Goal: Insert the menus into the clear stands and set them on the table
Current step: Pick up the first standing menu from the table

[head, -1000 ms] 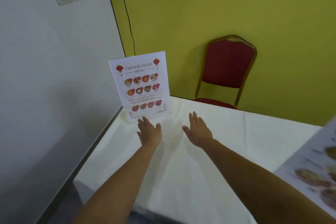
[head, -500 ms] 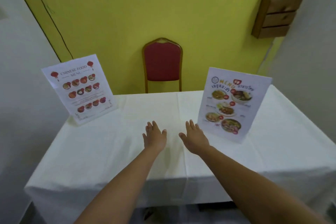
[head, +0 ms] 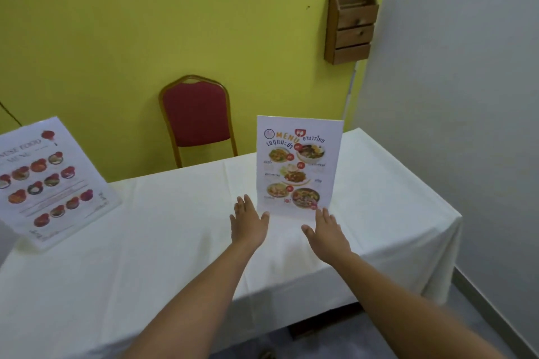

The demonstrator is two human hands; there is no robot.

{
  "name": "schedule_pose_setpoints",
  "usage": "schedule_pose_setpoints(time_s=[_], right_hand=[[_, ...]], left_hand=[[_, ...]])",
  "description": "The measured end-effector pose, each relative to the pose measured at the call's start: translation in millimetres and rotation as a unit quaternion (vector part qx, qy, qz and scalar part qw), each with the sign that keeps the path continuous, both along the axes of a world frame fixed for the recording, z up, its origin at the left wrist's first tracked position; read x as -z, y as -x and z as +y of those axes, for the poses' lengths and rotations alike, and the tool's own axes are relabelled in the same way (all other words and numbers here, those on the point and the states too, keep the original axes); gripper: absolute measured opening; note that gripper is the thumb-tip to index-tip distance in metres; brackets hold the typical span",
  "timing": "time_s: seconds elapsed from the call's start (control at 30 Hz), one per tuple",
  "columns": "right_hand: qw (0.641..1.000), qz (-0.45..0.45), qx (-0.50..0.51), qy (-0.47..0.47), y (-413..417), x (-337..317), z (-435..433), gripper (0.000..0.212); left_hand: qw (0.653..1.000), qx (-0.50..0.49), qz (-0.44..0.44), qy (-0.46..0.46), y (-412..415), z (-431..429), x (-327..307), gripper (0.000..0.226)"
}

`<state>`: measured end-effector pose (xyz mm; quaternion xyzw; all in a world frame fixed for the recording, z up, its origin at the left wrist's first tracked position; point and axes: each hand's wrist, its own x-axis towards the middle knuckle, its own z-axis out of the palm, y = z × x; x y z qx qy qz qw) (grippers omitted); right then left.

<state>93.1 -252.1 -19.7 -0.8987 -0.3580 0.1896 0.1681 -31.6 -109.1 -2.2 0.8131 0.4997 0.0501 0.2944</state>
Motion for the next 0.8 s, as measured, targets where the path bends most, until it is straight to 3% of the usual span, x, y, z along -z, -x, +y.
schedule_pose_setpoints(time_s=[0.23,0.43,0.5,0.6,0.7,0.8], right_hand=[[0.993,0.041,0.086,-0.064,-44,3,9,0.082],[0.967,0.076,0.138,-0.202,-70,-4,42,0.090],[0.950,0.091,0.147,-0.260,-74,-2,50,0.087],[0.932,0.088,0.158,-0.313,-71,7,54,0.073],[0.931,0.073,0.176,-0.312,-68,16,57,0.059],[0.934,0.059,0.183,-0.303,-77,17,62,0.054]], left_hand=[[0.992,-0.020,-0.121,0.008,-38,28,-1,0.098],[0.975,-0.042,-0.212,0.054,-65,62,8,0.107],[0.966,-0.035,-0.246,0.068,-73,67,12,0.103],[0.948,-0.043,-0.308,0.072,-81,61,20,0.076],[0.938,-0.060,-0.333,0.071,-84,58,22,0.059],[0.940,-0.064,-0.327,0.070,-91,66,16,0.056]])
